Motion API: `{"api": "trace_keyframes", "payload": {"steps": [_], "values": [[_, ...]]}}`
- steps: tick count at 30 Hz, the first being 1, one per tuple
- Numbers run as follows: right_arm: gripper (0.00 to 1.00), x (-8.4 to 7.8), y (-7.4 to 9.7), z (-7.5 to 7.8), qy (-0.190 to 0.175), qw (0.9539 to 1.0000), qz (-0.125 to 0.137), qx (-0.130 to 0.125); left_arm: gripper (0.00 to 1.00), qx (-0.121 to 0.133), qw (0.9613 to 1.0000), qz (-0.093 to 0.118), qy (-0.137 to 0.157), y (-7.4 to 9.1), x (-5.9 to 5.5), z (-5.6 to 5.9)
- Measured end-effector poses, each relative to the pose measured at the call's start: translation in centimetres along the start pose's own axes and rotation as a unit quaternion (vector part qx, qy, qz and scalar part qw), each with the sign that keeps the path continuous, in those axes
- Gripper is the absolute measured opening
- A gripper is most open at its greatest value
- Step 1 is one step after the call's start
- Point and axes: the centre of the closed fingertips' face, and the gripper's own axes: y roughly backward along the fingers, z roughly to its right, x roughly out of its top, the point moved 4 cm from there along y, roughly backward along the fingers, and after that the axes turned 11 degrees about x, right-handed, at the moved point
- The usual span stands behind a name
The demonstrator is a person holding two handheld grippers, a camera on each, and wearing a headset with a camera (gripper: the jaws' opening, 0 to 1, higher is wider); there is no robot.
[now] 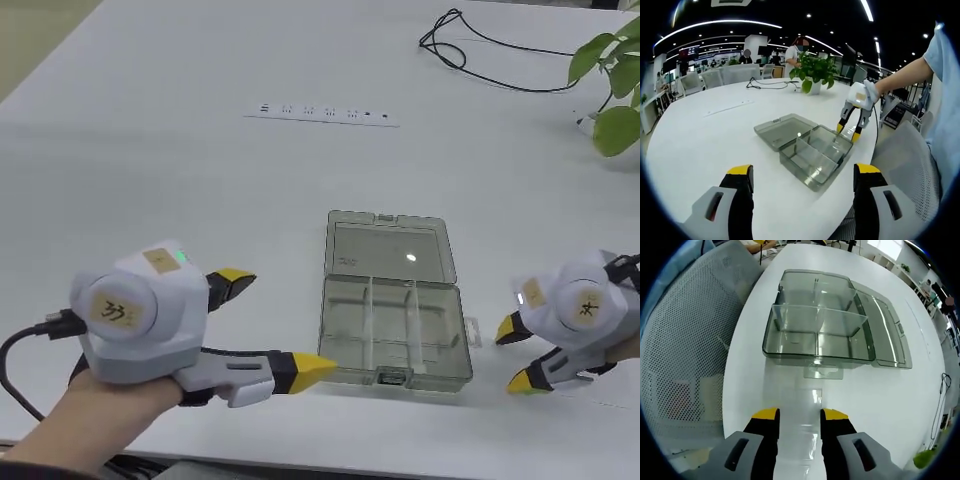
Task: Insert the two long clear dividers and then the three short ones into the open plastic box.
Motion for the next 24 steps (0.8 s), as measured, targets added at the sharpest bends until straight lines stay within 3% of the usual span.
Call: {"api": "trace_keyframes", "payload": {"steps": [14, 24], "values": [[0.32, -0.2, 0.3, 0.1, -0.018, 0.9997, 0.005, -0.013, 0.82, -0.004, 1.0000, -0.006, 0.004, -0.1, -0.3, 0.2], [0.32, -0.5, 2.1, 0.7, -0.032, 0.9984, 0.012, -0.046, 0.81, -0.017, 0.9997, -0.010, 0.013, -0.6, -0.3, 0.7]]}}
